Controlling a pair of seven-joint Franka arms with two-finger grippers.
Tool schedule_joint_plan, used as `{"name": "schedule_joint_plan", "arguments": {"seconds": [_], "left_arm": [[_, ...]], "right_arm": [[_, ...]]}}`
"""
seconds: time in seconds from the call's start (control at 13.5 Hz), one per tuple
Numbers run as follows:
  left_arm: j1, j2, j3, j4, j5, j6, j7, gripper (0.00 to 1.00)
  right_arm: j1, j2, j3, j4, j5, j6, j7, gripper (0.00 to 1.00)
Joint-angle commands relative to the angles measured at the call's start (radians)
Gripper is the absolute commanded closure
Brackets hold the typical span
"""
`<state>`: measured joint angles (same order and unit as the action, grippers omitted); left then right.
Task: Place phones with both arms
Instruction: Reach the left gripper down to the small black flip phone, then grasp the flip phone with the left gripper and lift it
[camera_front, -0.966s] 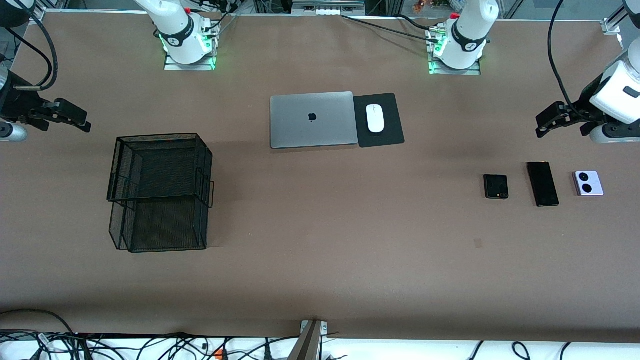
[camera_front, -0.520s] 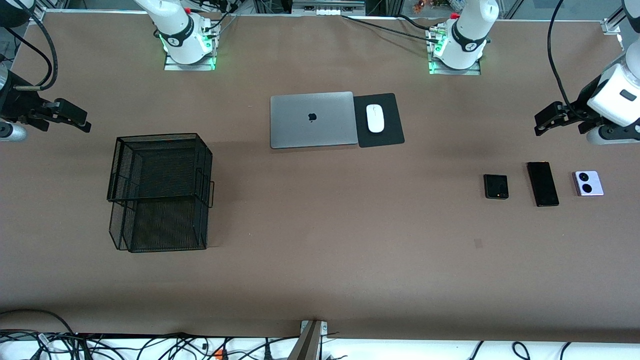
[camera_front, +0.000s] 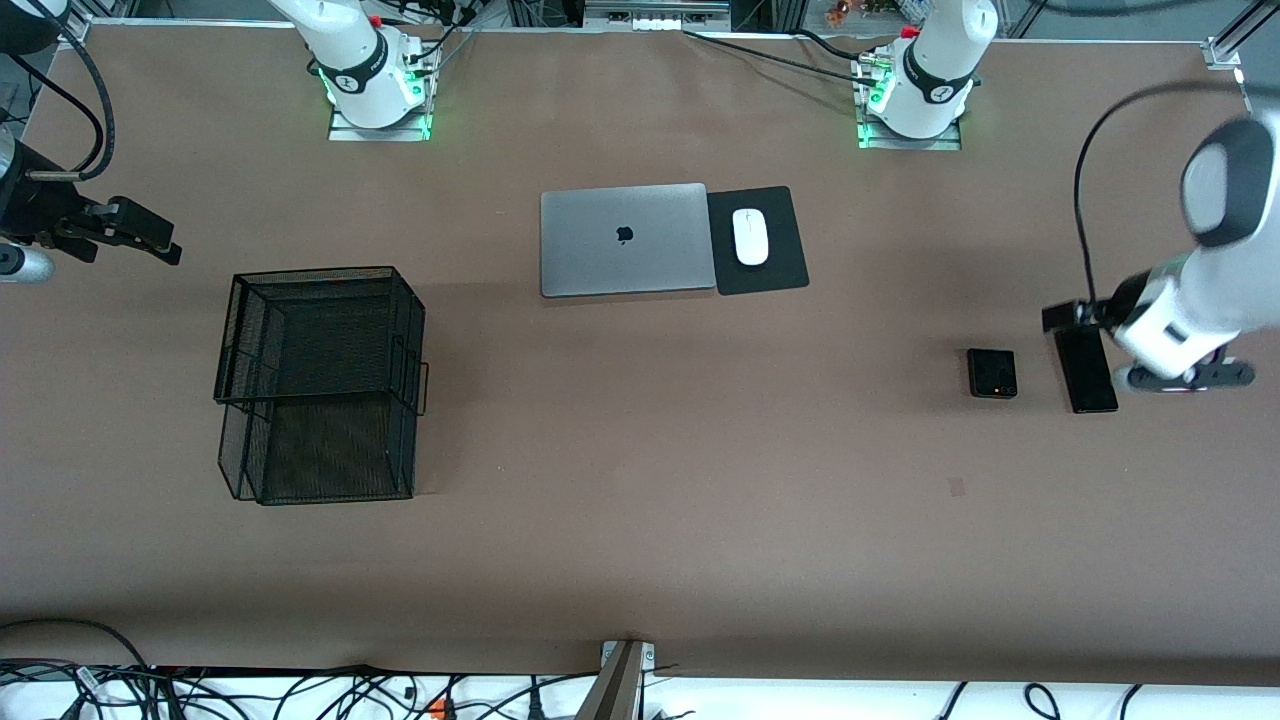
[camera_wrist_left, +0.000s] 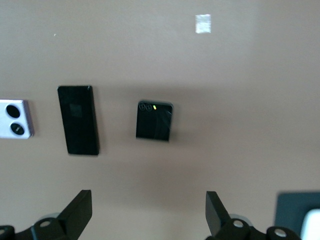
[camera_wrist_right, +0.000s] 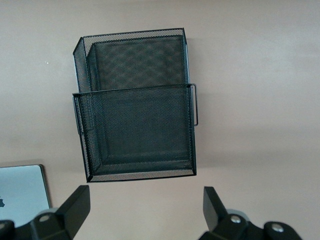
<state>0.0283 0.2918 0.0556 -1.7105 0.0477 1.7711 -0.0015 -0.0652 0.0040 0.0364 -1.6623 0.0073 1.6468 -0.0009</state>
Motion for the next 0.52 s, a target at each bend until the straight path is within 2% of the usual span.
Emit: {"name": "schedule_joint_plan", "arguments": {"seconds": [0.0, 0.22, 0.45], "left_arm": [[0.039, 0.075, -0.003, 0.005, 0.021, 0.092, 0.061, 0.0], [0.079, 0.144, -0.003, -0.075, 0.023, 0.325, 0.127, 0.0], [0.093, 0.138, -0.005, -0.233, 0.021, 0.523, 0.172, 0.0]], "right_arm": [[-0.013, -0.004, 0.007, 0.012, 0.019, -0.009, 0.007, 0.0], [-0.013, -0.002, 0.007, 0.012, 0.017, -0.007, 0.007, 0.0], [-0.013, -0.004, 0.007, 0.01, 0.017, -0.005, 0.007, 0.0]]}}
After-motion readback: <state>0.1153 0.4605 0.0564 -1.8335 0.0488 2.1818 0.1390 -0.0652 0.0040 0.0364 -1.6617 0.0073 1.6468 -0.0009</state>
